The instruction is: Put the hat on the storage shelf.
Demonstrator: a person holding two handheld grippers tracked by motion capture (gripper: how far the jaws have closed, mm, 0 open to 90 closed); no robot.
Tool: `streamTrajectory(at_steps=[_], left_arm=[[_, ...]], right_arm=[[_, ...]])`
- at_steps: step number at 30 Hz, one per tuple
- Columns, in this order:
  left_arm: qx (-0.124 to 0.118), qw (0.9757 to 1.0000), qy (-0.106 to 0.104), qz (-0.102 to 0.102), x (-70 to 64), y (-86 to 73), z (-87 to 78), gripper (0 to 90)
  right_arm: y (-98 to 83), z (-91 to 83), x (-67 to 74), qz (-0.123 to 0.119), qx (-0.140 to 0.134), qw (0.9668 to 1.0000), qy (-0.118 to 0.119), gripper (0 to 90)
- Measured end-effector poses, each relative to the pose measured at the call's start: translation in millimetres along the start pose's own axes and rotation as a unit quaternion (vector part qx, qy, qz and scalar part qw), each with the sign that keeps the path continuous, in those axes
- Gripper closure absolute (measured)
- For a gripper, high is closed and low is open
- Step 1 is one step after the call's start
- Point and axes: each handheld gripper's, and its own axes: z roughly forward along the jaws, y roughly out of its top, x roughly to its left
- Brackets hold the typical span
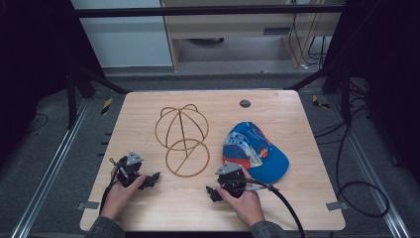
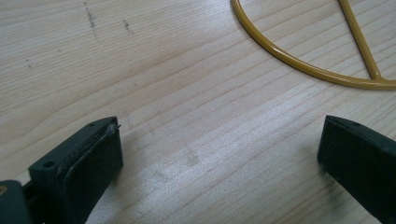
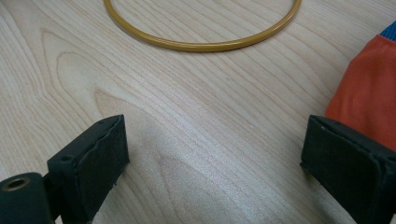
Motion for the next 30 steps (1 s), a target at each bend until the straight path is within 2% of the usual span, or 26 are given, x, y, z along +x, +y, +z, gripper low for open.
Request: streamTrajectory(at_steps=[20, 21, 22, 23, 28, 30], left_arm=[[0.0, 1.0, 0.002, -0.003, -0.7, -0.2, -0.2, 0.0], [0.0, 1.0, 0.002, -0.003, -0.7, -0.2, -0.2, 0.0], [0.0, 1.0, 0.002, -0.003, -0.7, -0.2, -0.2, 0.0], [0.0, 1.0, 0.002, -0.002, -0.7, -0.2, -0.3, 0.0], [0.0, 1.0, 0.002, -0.003, -0.7, -0.2, -0.2, 0.0], [0.0, 1.0, 0.002, -0.003, -0.7, -0.2, -0.2, 0.0]], right_arm=[[-0.4, -2.4, 0.4, -0.004, 0.004, 1.0, -0.001, 7.8], [0.3, -4.2, 1.4, -0.011, 0.007, 0.9999, -0.009, 8.9], [2.7, -9.7, 4.1, -0.034, 0.009, 0.9989, -0.031, 10.4], [4.3, -13.2, 5.2, -0.038, 0.007, 0.9987, -0.033, 10.1], [12.0, -28.3, 4.0, -0.033, -0.008, 0.999, -0.03, 10.2], [19.7, -38.5, -1.0, -0.03, -0.003, 0.9986, -0.042, 11.6]])
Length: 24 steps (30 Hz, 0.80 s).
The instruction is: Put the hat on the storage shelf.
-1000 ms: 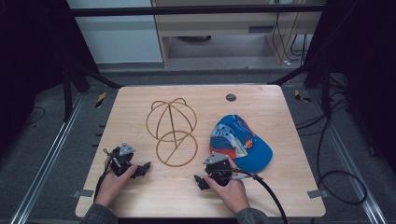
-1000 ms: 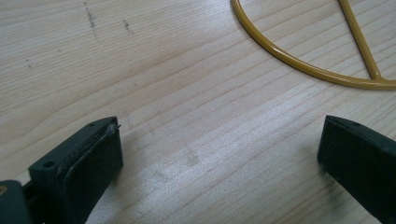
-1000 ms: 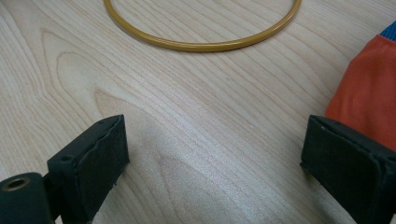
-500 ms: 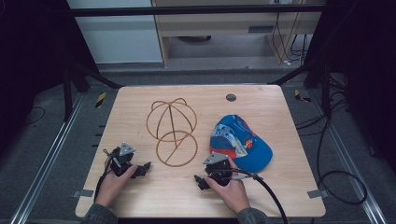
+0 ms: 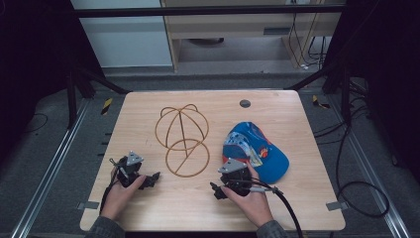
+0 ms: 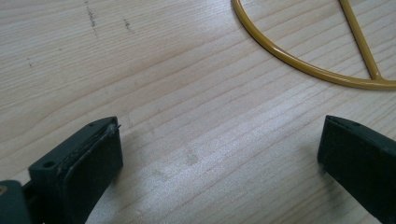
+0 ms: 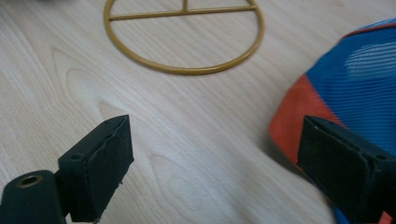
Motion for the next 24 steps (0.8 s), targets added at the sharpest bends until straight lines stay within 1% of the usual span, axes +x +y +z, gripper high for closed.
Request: streamTrajectory(at_steps=[2, 3, 4, 7, 9, 10, 11, 12, 13, 14, 15, 16, 17, 18, 20, 21, 22, 23, 24], left_arm=[[0.0, 1.0, 0.0, 0.0, 0.0, 0.0, 0.0, 0.0], [0.0, 1.0, 0.0, 0.0, 0.0, 0.0, 0.0, 0.0], [0.0, 1.0, 0.0, 0.0, 0.0, 0.0, 0.0, 0.0], [0.0, 1.0, 0.0, 0.0, 0.0, 0.0, 0.0, 0.0], [0.0, 1.0, 0.0, 0.0, 0.0, 0.0, 0.0, 0.0], [0.0, 1.0, 0.0, 0.0, 0.0, 0.0, 0.0, 0.0], [0.0, 1.0, 0.0, 0.0, 0.0, 0.0, 0.0, 0.0], [0.0, 1.0, 0.0, 0.0, -0.1, 0.0, 0.0, 0.0], [0.0, 1.0, 0.0, 0.0, -0.1, 0.0, 0.0, 0.0], [0.0, 1.0, 0.0, 0.0, -0.1, 0.0, 0.0, 0.0], [0.0, 1.0, 0.0, 0.0, -0.1, -0.1, -0.1, 0.0], [0.0, 1.0, 0.0, 0.0, -0.1, -0.1, -0.1, 0.0], [0.0, 1.0, 0.0, 0.0, -0.1, -0.1, -0.1, 0.0], [0.0, 1.0, 0.0, 0.0, -0.2, -0.2, -0.2, 0.0], [0.0, 1.0, 0.0, -0.002, -0.5, -0.3, -0.3, 0.0], [0.0, 1.0, 0.0, -0.002, -0.6, -0.4, -0.4, 0.0], [0.0, 1.0, 0.0, -0.002, -0.6, -0.4, -0.4, 0.0], [0.0, 1.0, 0.0, -0.002, -0.6, -0.4, -0.4, 0.0], [0.0, 1.0, 0.0, -0.002, -0.6, -0.4, -0.4, 0.0]], right_arm=[[3.9, -6.4, -5.3, 0.002, 0.006, 1.0, -0.002, 12.9], [3.9, -6.4, -5.3, 0.002, 0.006, 1.0, -0.002, 12.9], [7.7, -14.7, -12.7, 0.003, 0.013, 0.9999, -0.004, 13.4], [9.9, -20.3, -18.8, 0.003, 0.021, 0.9998, -0.002, 13.1], [11.9, -26.8, -27.1, -0.002, 0.032, 0.9995, -0.006, 12.8], [12.7, -30.3, -31.9, -0.004, 0.037, 0.9992, -0.012, 12.6], [13.3, -33.1, -35.7, -0.001, 0.042, 0.9991, -0.013, 12.4], [13.9, -36.9, -42.7, 0.003, 0.045, 0.9989, -0.012, 11.8], [13.9, -36.9, -42.7, 0.003, 0.045, 0.9989, -0.012, 11.8], [14.3, -38.7, -45.7, 0.004, 0.05, 0.9987, -0.012, 11.4], [15.0, -43.4, -55.1, 0.012, 0.059, 0.9981, -0.016, 10.9], [15.0, -43.4, -55.1, 0.012, 0.059, 0.9981, -0.016, 10.9], [15.0, -44.5, -58.8, 0.016, 0.06, 0.998, -0.013, 10.4], [14.5, -47.9, -70.2, 0.021, 0.072, 0.9972, -0.01, 9.7], [14.1, -50.1, -79.4, 0.025, 0.079, 0.9964, -0.016, 9.7], [14.1, -50.1, -79.4, 0.025, 0.079, 0.9964, -0.016, 9.7], [14.1, -51.9, -84.7, 0.029, 0.082, 0.9961, -0.017, 9.7], [14.4, -54.1, -91.3, 0.035, 0.085, 0.9956, -0.017, 9.6], [15.8, -57.7, -101.4, 0.04, 0.09, 0.9948, -0.023, 10.2]])
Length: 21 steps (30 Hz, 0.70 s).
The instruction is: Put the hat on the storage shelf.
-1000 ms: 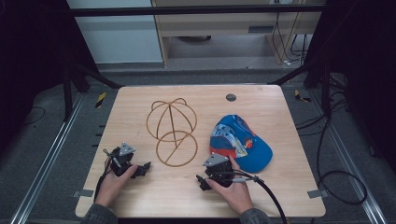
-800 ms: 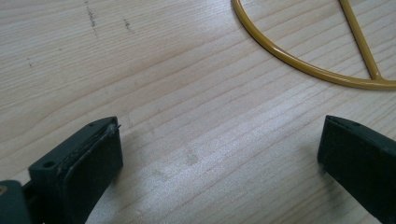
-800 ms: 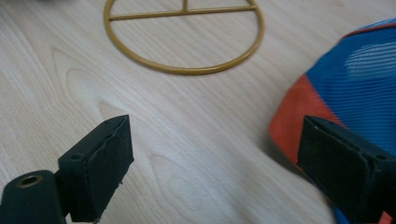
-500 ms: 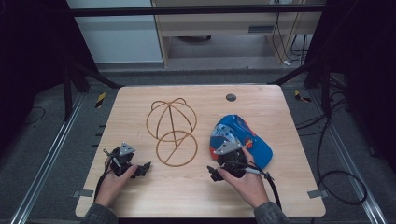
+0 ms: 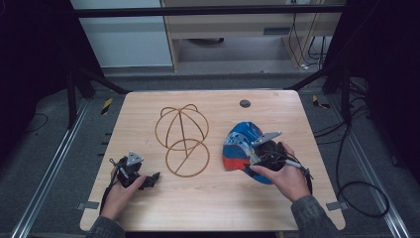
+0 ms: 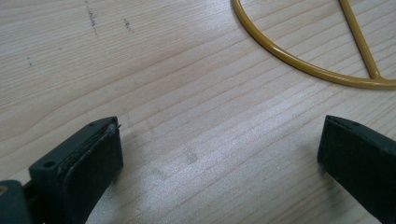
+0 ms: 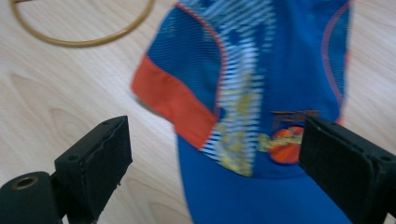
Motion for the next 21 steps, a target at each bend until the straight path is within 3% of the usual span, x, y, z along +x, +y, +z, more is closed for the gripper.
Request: streamTrajectory(at_steps=[2, 6, 12, 21], left_arm=[[0.0, 1.0, 0.0, 0.0, 0.0, 0.0, 0.0, 0.0], [0.0, 1.0, 0.0, 0.002, 0.2, 0.0, -0.1, 0.0], [0.0, 1.0, -0.001, 0.003, 0.5, 0.2, 0.0, 0.0], [0.0, 1.0, -0.002, 0.004, 0.7, 0.3, 0.1, 0.0]], right_arm=[[0.9, -1.5, -3.6, 0.0, 0.003, 1.0, -0.004, 10.3], [10.5, -9.4, -24.2, 0.006, 0.017, 0.9997, -0.019, 14.5], [24.7, -12.8, -45.7, 0.009, 0.034, 0.9993, -0.014, 24.1], [42.1, -12.1, -59.4, 0.0, 0.045, 0.9989, -0.017, 30.2]])
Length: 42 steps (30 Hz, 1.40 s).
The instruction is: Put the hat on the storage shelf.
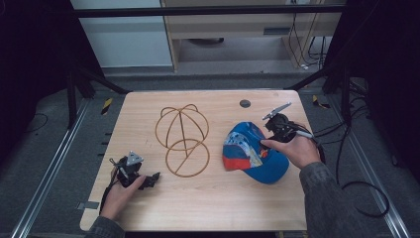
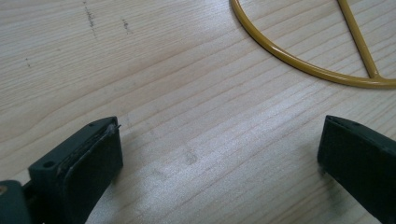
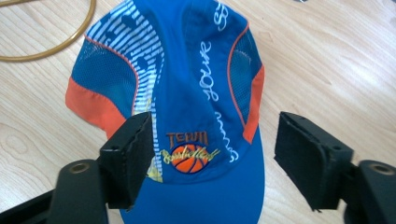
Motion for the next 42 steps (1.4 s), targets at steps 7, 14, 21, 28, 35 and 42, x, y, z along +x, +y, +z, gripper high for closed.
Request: streamTrajectory(at_steps=[7, 14, 21, 28, 35, 42], left_arm=[[0.0, 1.0, 0.0, 0.0, 0.0, 0.0, 0.0, 0.0], [-0.001, 1.0, 0.0, -0.003, -0.4, -0.1, 0.2, 0.0], [-0.002, 1.0, 0.0, -0.001, -0.2, 0.0, 0.3, 0.0], [-0.001, 1.0, -0.001, -0.001, -0.1, 0.0, 0.2, 0.0], [-0.002, 1.0, 0.0, -0.001, -0.4, -0.5, -0.2, 0.0], [-0.002, 1.0, 0.0, -0.001, -0.7, -1.1, -0.8, 0.0]], right_arm=[[15.0, -0.1, -3.2, -0.009, 0.017, 0.9998, -0.009, 26.1], [28.6, 3.5, -5.3, -0.007, 0.02, 0.9998, 0.002, 13.4], [39.0, 9.0, -4.6, -0.009, 0.02, 0.9997, 0.011, 19.5], [49.0, 20.5, 4.6, -0.021, 0.017, 0.9992, 0.028, 29.8], [56.5, 41.5, 14.1, -0.023, 0.033, 0.9984, 0.039, 39.3], [50.5, 58.1, 10.7, -0.018, 0.047, 0.9973, 0.054, 52.3]])
